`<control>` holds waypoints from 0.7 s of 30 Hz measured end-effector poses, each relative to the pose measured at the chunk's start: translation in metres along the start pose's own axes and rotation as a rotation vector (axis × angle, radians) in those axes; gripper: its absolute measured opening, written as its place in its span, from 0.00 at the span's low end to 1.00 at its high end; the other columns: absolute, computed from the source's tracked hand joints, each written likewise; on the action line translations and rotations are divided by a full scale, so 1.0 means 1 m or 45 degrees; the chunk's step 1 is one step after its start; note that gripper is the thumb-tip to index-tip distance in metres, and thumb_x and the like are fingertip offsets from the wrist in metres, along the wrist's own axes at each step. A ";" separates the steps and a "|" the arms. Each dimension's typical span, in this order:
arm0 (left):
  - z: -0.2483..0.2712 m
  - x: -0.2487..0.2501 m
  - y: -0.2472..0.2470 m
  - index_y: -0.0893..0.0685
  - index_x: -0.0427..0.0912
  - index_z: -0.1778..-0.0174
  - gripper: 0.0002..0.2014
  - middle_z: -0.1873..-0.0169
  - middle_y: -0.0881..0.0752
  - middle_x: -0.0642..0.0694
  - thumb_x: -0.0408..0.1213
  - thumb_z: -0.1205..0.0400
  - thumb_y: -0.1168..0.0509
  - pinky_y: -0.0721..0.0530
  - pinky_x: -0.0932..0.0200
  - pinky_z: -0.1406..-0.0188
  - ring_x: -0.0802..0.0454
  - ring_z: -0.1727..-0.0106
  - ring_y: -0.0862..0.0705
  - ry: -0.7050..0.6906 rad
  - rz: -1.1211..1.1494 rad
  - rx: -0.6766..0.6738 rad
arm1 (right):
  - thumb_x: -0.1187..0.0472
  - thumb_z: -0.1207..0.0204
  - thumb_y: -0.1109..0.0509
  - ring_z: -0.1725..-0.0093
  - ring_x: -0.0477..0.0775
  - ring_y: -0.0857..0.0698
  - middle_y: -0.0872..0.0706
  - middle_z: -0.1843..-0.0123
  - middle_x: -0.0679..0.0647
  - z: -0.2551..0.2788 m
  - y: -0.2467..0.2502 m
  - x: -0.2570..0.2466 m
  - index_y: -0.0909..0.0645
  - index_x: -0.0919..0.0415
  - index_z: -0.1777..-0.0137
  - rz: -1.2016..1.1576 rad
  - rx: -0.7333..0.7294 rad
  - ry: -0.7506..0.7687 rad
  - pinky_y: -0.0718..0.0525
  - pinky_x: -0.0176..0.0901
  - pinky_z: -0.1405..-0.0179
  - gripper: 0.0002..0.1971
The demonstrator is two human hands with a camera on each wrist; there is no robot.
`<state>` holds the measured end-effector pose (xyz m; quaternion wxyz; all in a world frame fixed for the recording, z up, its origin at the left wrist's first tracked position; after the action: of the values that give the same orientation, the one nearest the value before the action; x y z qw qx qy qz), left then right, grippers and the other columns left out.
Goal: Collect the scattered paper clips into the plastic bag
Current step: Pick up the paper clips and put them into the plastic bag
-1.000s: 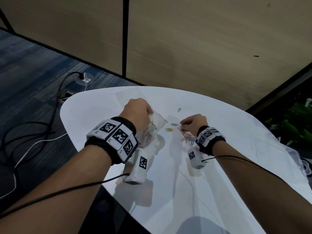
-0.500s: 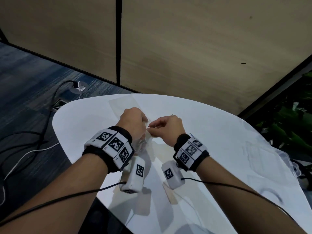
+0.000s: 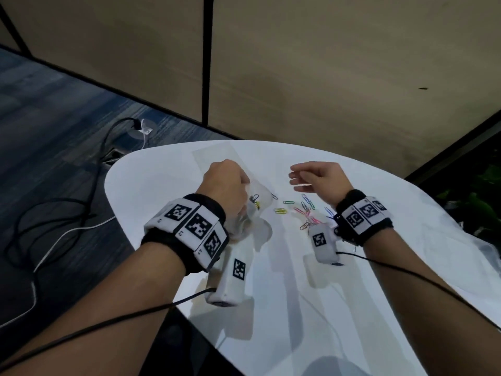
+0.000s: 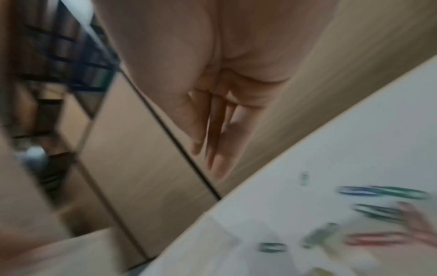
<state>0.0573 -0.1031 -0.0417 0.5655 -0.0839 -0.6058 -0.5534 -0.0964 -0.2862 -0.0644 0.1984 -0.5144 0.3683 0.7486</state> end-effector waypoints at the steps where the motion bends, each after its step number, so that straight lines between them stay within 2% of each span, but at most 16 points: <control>1: 0.000 -0.002 0.002 0.10 0.40 0.42 0.13 0.48 0.10 0.34 0.24 0.18 0.34 0.08 0.45 0.45 0.36 0.51 0.08 0.003 0.001 0.004 | 0.68 0.17 0.39 0.43 0.66 0.12 0.12 0.42 0.63 -0.013 0.011 0.021 0.12 0.57 0.49 0.194 0.067 -0.092 0.14 0.54 0.40 0.13; 2: 0.000 -0.003 0.004 0.10 0.40 0.42 0.13 0.48 0.10 0.34 0.24 0.18 0.35 0.08 0.45 0.44 0.36 0.51 0.08 0.003 -0.004 0.004 | 0.63 0.16 0.39 0.36 0.64 0.14 0.15 0.33 0.60 -0.025 0.018 0.042 0.13 0.54 0.43 0.487 0.077 -0.187 0.18 0.53 0.33 0.12; 3: 0.000 -0.004 0.005 0.10 0.39 0.41 0.13 0.48 0.10 0.34 0.24 0.17 0.35 0.09 0.45 0.43 0.36 0.50 0.08 0.002 -0.007 0.004 | 0.57 0.14 0.40 0.29 0.61 0.20 0.21 0.25 0.57 -0.033 0.022 0.059 0.18 0.54 0.32 0.790 0.054 -0.275 0.25 0.50 0.26 0.15; 4: 0.001 -0.004 0.006 0.10 0.39 0.41 0.13 0.48 0.10 0.34 0.24 0.17 0.36 0.09 0.45 0.43 0.36 0.50 0.08 0.000 -0.008 0.003 | 0.53 0.13 0.43 0.23 0.59 0.26 0.28 0.19 0.56 -0.041 0.023 0.072 0.26 0.55 0.23 0.990 0.028 -0.322 0.32 0.48 0.22 0.21; 6: 0.001 -0.003 0.006 0.10 0.39 0.42 0.13 0.47 0.10 0.34 0.25 0.17 0.37 0.09 0.45 0.42 0.35 0.50 0.08 -0.008 -0.006 -0.001 | 0.50 0.12 0.47 0.18 0.60 0.35 0.37 0.15 0.57 -0.054 0.013 0.086 0.41 0.59 0.15 1.097 -0.045 -0.366 0.39 0.49 0.19 0.27; 8: 0.000 -0.003 0.005 0.10 0.40 0.42 0.13 0.47 0.11 0.34 0.26 0.17 0.36 0.09 0.44 0.42 0.35 0.50 0.08 -0.015 -0.003 -0.007 | 0.50 0.13 0.49 0.18 0.62 0.36 0.38 0.15 0.58 -0.063 0.000 0.083 0.45 0.59 0.15 1.098 -0.042 -0.328 0.38 0.52 0.19 0.29; 10: -0.001 -0.001 0.004 0.10 0.39 0.42 0.13 0.48 0.10 0.34 0.26 0.17 0.36 0.09 0.44 0.43 0.35 0.50 0.08 -0.022 -0.002 -0.011 | 0.51 0.12 0.50 0.18 0.63 0.36 0.39 0.15 0.58 -0.066 -0.020 0.077 0.44 0.60 0.16 1.133 -0.086 -0.272 0.38 0.51 0.19 0.27; 13: -0.001 0.000 0.002 0.10 0.39 0.43 0.13 0.50 0.10 0.33 0.25 0.17 0.36 0.09 0.44 0.44 0.34 0.50 0.08 -0.027 -0.017 -0.014 | 0.53 0.11 0.52 0.15 0.63 0.42 0.43 0.14 0.58 -0.050 -0.060 0.067 0.44 0.62 0.15 1.295 -0.267 -0.097 0.43 0.51 0.17 0.27; 16: 0.000 0.003 0.000 0.10 0.39 0.43 0.13 0.50 0.09 0.33 0.25 0.17 0.37 0.09 0.43 0.44 0.33 0.49 0.08 -0.028 -0.024 -0.020 | 0.50 0.15 0.53 0.14 0.67 0.48 0.50 0.13 0.64 -0.016 -0.094 0.076 0.47 0.62 0.15 1.495 -0.485 0.180 0.43 0.61 0.16 0.31; 17: 0.000 0.003 0.000 0.10 0.39 0.42 0.13 0.49 0.09 0.34 0.25 0.17 0.36 0.09 0.43 0.43 0.33 0.48 0.08 -0.023 -0.028 -0.021 | 0.45 0.16 0.53 0.14 0.67 0.48 0.51 0.13 0.64 -0.004 -0.096 0.084 0.48 0.63 0.15 1.548 -0.549 0.221 0.42 0.62 0.17 0.34; 19: 0.001 0.003 0.000 0.10 0.39 0.41 0.13 0.48 0.09 0.34 0.26 0.17 0.35 0.09 0.44 0.43 0.34 0.48 0.08 -0.010 -0.037 -0.029 | 0.39 0.17 0.57 0.14 0.62 0.47 0.53 0.12 0.62 0.015 -0.084 0.096 0.51 0.62 0.14 1.670 -0.564 0.296 0.43 0.58 0.16 0.38; 21: 0.004 0.003 -0.001 0.11 0.39 0.42 0.12 0.48 0.10 0.34 0.26 0.18 0.35 0.09 0.44 0.42 0.35 0.47 0.09 -0.009 -0.041 -0.037 | 0.43 0.14 0.55 0.13 0.59 0.50 0.56 0.12 0.59 0.032 -0.065 0.095 0.54 0.60 0.14 1.786 -0.500 0.363 0.48 0.57 0.15 0.34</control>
<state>0.0530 -0.1021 -0.0390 0.5530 -0.0845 -0.6010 -0.5709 -0.1097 -0.2274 -0.1682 -0.4717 -0.2764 0.4919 0.6776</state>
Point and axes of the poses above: each hand's wrist, its own z-axis away from the middle knuckle, its own y-axis out of the back of the hand, x = y × z, the point moved 9 cm from there along -z, towards the middle knuckle
